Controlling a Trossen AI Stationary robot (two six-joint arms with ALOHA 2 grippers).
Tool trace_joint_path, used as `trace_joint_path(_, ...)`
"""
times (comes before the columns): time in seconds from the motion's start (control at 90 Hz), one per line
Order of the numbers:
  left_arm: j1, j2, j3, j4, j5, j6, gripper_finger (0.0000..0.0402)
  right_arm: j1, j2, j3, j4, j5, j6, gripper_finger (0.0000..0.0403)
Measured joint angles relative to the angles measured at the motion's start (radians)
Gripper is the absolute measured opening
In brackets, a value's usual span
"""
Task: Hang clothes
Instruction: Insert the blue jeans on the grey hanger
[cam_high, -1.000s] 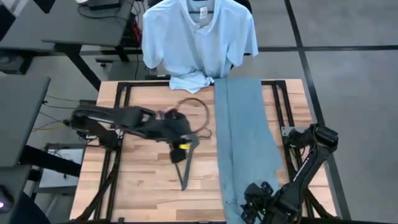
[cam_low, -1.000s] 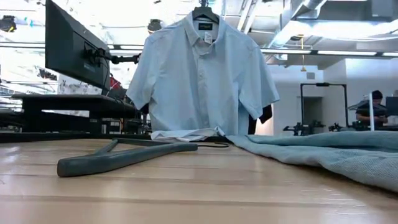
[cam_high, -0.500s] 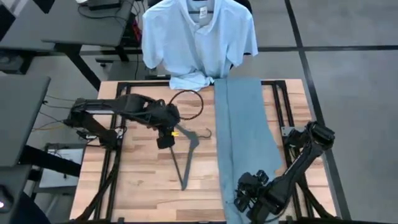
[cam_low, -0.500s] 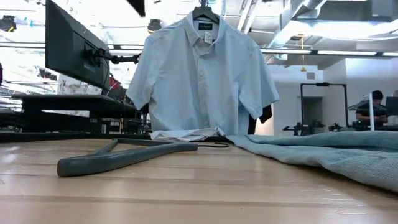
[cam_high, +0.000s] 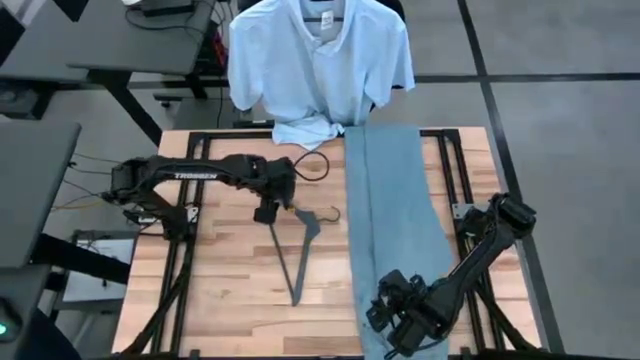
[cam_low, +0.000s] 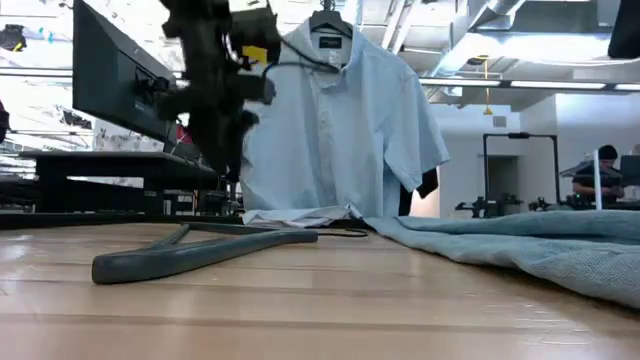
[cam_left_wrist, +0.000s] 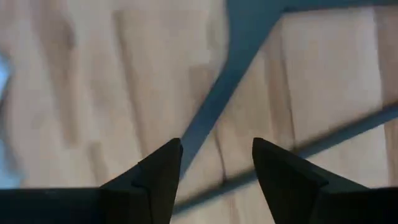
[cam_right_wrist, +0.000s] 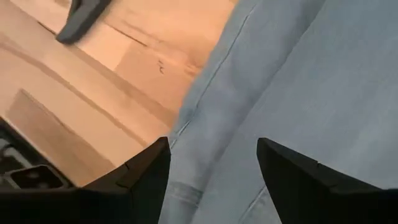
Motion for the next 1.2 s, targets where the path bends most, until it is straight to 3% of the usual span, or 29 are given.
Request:
trace_joint_path(0.222,0.019,0.140,-0.050,0.087,0.025,0.072,0.0181,-0.009,0.000,0.000,0.047,-0.003,0.028,0.0228)
trace_joint_path(0.344,0.026,0.202,-0.040,0.184,-0.024,0.073,0.0180,-0.026,0.000,0.000,0.069,-0.003,0.029,0.0228)
trace_joint_path(0.589,0.016,0.161,-0.019,0.107,-0.032,0.048,0.0180,-0.031,0.000,0.000,0.130,-0.030,0.032,0.0228)
trace_joint_path(0.767,0.023,0.125,-0.009,0.212,-0.021,0.083,0.0180,-0.040,0.000,0.000,0.128,-0.030,0.031,0.0228)
trace_joint_path(0.989,0.038,0.176,-0.011,0.129,0.149,0.109,0.0180,-0.060,0.001,0.000,0.139,-0.030,0.015,0.0228)
trace_joint_path(1.2,0.034,0.244,-0.022,0.235,0.116,0.119,0.0180,-0.059,0.001,0.000,0.134,-0.030,0.013,0.0228)
